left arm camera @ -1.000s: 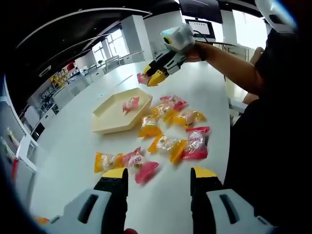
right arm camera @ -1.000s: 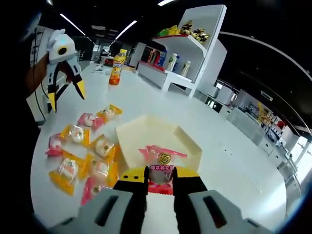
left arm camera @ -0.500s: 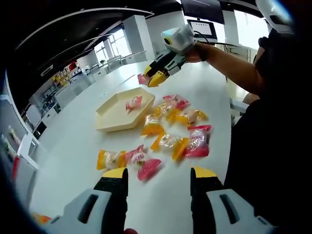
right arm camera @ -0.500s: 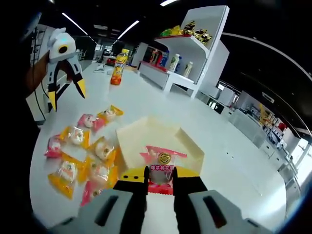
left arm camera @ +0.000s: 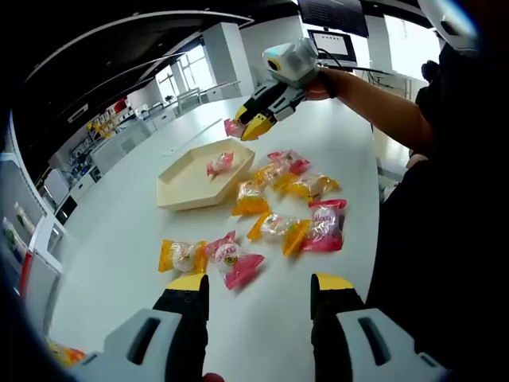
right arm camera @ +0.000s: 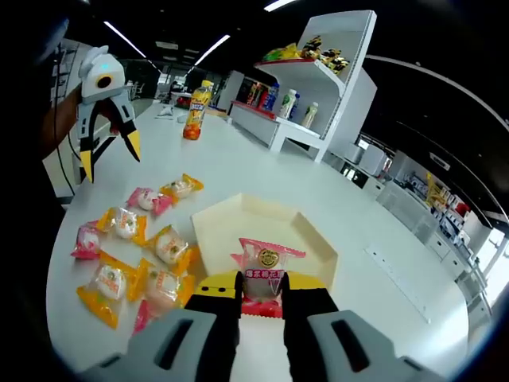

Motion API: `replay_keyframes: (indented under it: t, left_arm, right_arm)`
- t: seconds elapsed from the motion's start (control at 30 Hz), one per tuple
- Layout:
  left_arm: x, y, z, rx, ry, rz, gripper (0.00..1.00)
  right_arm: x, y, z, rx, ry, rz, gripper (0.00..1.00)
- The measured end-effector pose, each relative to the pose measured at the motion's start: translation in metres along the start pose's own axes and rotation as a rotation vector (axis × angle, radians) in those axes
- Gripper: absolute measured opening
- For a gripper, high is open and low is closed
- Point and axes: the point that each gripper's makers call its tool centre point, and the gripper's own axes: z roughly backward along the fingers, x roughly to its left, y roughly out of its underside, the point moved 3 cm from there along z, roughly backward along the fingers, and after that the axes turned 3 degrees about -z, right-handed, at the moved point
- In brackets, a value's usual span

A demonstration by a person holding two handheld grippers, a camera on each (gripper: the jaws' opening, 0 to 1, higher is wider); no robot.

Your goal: Pick up the marshmallows scattered on the table and place them into the bowl on the table

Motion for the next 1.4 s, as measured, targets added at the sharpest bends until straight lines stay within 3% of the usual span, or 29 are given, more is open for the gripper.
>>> replay_keyframes:
  t: [1.4]
  left_arm:
    - [0.001, 0.006, 0.0, 0.0, 0.0, 0.012, 0.5]
  right_arm:
    - [0.014, -0.02, -0.028, -0.024, -0.053, 0.037, 0.2]
